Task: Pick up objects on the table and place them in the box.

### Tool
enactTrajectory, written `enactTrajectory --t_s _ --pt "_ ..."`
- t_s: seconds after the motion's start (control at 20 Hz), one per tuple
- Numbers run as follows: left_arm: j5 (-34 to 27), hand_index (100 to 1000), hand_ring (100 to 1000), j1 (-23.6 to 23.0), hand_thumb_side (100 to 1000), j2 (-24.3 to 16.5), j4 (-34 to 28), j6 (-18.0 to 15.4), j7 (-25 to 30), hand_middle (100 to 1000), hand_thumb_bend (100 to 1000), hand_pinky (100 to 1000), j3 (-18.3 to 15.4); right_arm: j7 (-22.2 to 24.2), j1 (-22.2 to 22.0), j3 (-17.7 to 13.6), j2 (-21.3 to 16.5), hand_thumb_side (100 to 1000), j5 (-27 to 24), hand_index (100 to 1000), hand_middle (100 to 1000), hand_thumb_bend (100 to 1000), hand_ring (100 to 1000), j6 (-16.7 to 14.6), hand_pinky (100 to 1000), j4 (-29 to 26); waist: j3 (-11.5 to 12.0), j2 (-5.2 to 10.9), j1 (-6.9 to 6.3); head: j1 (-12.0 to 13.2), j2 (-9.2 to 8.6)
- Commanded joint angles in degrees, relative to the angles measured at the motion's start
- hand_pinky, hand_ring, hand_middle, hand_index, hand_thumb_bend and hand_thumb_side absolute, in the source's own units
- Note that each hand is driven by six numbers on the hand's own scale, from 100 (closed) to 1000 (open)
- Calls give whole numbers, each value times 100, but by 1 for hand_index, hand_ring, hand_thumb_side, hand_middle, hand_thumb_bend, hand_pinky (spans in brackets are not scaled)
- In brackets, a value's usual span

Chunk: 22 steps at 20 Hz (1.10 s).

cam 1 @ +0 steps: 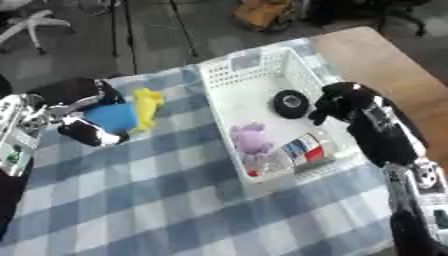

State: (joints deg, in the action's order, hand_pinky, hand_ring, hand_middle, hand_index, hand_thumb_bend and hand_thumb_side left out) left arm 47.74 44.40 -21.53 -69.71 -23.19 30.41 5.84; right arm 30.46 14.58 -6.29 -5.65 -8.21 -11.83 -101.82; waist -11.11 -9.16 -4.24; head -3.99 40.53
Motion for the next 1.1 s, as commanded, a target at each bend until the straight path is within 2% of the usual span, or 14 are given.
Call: enactTrajectory --t_s 0.05,0.15,0.35,0.65,0.7,0.75,0.8,0.85,0.9,0.95,1.0,1.1 --pt "-651 623 529 242 483 118 167 46 -96 462 486 569 61 6 52 30 16 816 -66 786 606 100 526 3 655 -109 -34 571 46 30 -42" --pt "-920 629 526 328 492 273 330 80 -234 467 508 551 99 14 61 48 43 814 -77 786 607 100 527 16 655 -124 -89 581 45 46 -45" --pt "-1314 625 514 464 501 551 603 166 -577 463 495 510 159 18 85 81 106 808 -105 786 609 100 530 63 655 -165 -222 596 42 99 -48" --pt "-1924 651 516 630 559 1060 1118 480 -1177 484 471 479 245 35 149 170 274 796 -170 786 609 100 535 187 655 -283 -559 612 24 218 -60" --pt "-2005 655 515 638 581 1129 1163 503 -1248 488 492 471 252 31 171 186 326 791 -184 786 605 100 537 209 654 -310 -655 618 26 252 -70" --pt "-2125 655 513 642 581 1186 1200 513 -1313 488 492 465 262 19 186 199 368 872 -194 785 606 100 538 236 654 -337 -720 621 28 269 -77" --pt "-2312 654 512 646 627 1224 1225 515 -1408 489 537 461 248 -13 203 198 415 786 -204 786 601 100 538 266 654 -370 -804 628 29 292 -81" --pt "-2452 654 512 651 627 1234 1246 521 -1487 489 537 461 258 -37 214 201 443 786 -207 786 601 100 538 298 654 -400 -851 632 29 307 -83" --pt "-2595 665 519 660 673 1247 1241 491 -1568 507 578 462 263 -65 220 199 475 782 -208 785 599 100 541 327 653 -433 -903 638 27 320 -80" --pt "-2711 665 519 663 673 1246 1245 460 -1627 507 578 462 276 -87 222 200 495 782 -204 785 599 100 541 353 653 -462 -933 642 25 328 -78" --pt "-2803 675 525 663 715 1247 1248 431 -1682 519 595 464 283 -115 218 193 513 779 -200 781 577 100 535 374 650 -493 -963 649 19 336 -82" --pt "-2894 680 532 655 728 1243 1267 387 -1739 526 607 469 310 -163 209 183 535 778 -191 775 560 100 522 410 642 -546 -999 659 8 338 -86"
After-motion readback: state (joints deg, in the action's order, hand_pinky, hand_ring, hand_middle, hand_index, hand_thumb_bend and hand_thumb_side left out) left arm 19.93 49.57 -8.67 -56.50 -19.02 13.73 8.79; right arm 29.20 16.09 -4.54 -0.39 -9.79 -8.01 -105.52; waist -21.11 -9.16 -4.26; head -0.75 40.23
